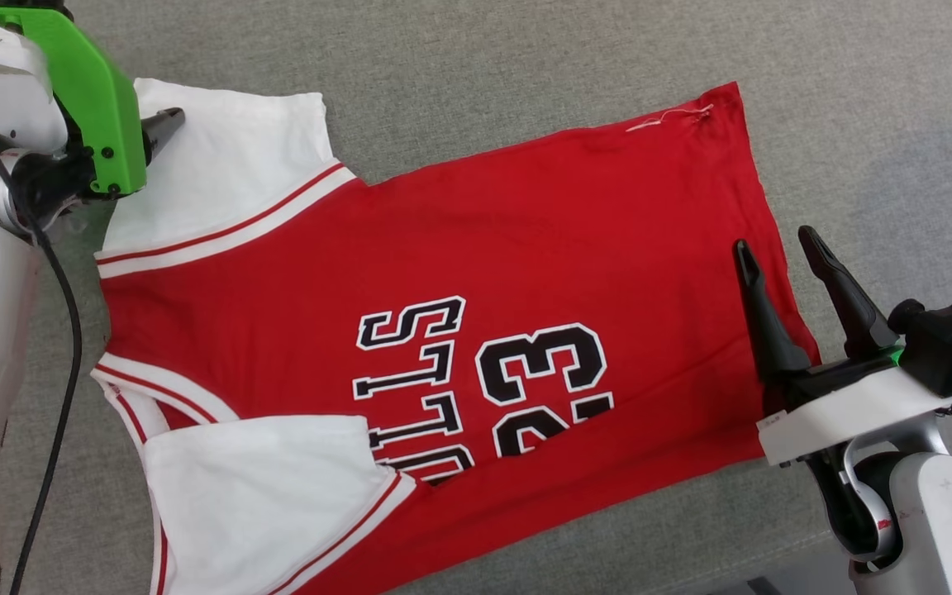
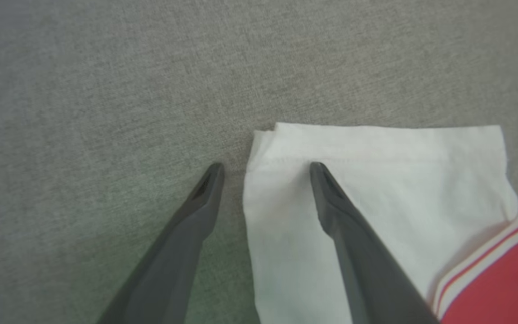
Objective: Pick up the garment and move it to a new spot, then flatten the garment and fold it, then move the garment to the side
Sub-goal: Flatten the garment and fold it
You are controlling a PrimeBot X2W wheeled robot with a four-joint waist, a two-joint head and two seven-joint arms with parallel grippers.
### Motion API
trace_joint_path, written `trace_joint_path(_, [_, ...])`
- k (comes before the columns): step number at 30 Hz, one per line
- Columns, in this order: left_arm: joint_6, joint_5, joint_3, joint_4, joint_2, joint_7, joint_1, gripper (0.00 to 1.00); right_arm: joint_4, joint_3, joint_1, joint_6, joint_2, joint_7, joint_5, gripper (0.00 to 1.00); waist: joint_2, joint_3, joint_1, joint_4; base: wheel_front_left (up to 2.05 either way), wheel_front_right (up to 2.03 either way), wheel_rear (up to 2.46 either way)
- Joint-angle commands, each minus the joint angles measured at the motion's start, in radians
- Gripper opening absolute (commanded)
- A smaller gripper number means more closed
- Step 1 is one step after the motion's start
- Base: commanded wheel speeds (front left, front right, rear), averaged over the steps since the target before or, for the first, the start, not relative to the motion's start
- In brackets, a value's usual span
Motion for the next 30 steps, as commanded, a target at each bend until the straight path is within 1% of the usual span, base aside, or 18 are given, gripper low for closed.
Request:
trace_joint_path(1, [0.023,0.012,-0.008,0.055,0.001,0.005,-0.024,1.00,0.008,0.005,-0.023,-0.001,0.001,-0.010,0.005,1.00,-0.0001,0.017,-0.0001,-0.013,0.00,0.00,0.00])
trace_joint_path(2, [0.024,0.010,-0.012,0.069,-0.002,0.016,-0.022,0.76,0.009,0.006,-0.024,-0.001,0.001,-0.010,0.004,1.00,-0.0001,0.016,-0.0001,-0.012,0.00,0.00,0.00])
trace_joint_path(3, [0.023,0.008,-0.016,0.082,-0.005,0.027,-0.020,0.00,0.010,0.007,-0.025,-0.001,0.002,-0.011,0.004,1.00,-0.0001,0.016,-0.0001,-0.011,0.00,0.00,0.00])
trace_joint_path(4, [0.022,0.005,-0.019,0.089,-0.008,0.030,-0.019,0.00,0.011,0.006,-0.025,-0.001,0.002,-0.011,0.004,1.00,-0.0001,0.015,-0.0001,-0.010,0.00,0.00,0.00])
trace_joint_path(5, [0.013,-0.008,-0.023,0.094,-0.019,0.014,-0.014,0.00,0.016,0.004,-0.026,-0.001,0.002,-0.010,0.002,1.00,-0.0001,0.008,-0.0001,-0.003,0.00,0.00,0.00])
trace_joint_path(11, [0.004,-0.024,-0.022,0.092,-0.032,-0.066,0.006,0.00,0.021,0.000,-0.021,-0.001,-0.005,0.004,-0.005,1.00,-0.0001,-0.039,-0.0001,0.019,0.00,0.00,0.00])
trace_joint_path(15, [-0.002,-0.042,-0.029,0.061,-0.045,-0.118,0.030,0.00,0.021,-0.005,-0.011,-0.001,-0.024,0.028,-0.011,1.00,-0.0001,-0.087,-0.0001,0.045,0.00,0.00,0.00])
trace_joint_path(19, [-0.005,-0.060,-0.035,-0.001,-0.045,-0.161,0.070,0.00,0.023,-0.031,-0.004,-0.001,-0.057,0.088,-0.036,1.00,-0.0001,-0.140,-0.0001,0.077,0.00,0.00,0.00])
trace_joint_path(23, [-0.006,-0.069,-0.049,-0.107,-0.031,-0.173,0.138,0.00,0.015,-0.050,-0.010,-0.001,-0.092,0.198,-0.048,1.00,-0.0001,-0.177,-0.0001,0.116,0.00,0.00,0.00])
trace_joint_path(25, [-0.004,-0.071,-0.058,-0.177,-0.022,-0.168,0.182,0.00,0.011,-0.059,-0.019,-0.001,-0.122,0.269,-0.042,1.00,-0.0001,-0.188,-0.0001,0.139,0.00,0.00,0.00])
trace_joint_path(27, [0.010,-0.075,-0.059,-0.258,-0.015,-0.165,0.228,0.00,0.008,-0.066,-0.036,-0.001,-0.154,0.343,-0.028,1.00,-0.0001,-0.194,-0.0001,0.160,0.00,0.00,0.00])
trace_joint_path(30, [0.044,-0.081,-0.059,-0.397,-0.003,-0.157,0.303,0.00,0.004,-0.077,-0.069,-0.001,-0.200,0.461,-0.006,1.00,-0.0001,-0.195,-0.0001,0.195,0.00,0.00,0.00])
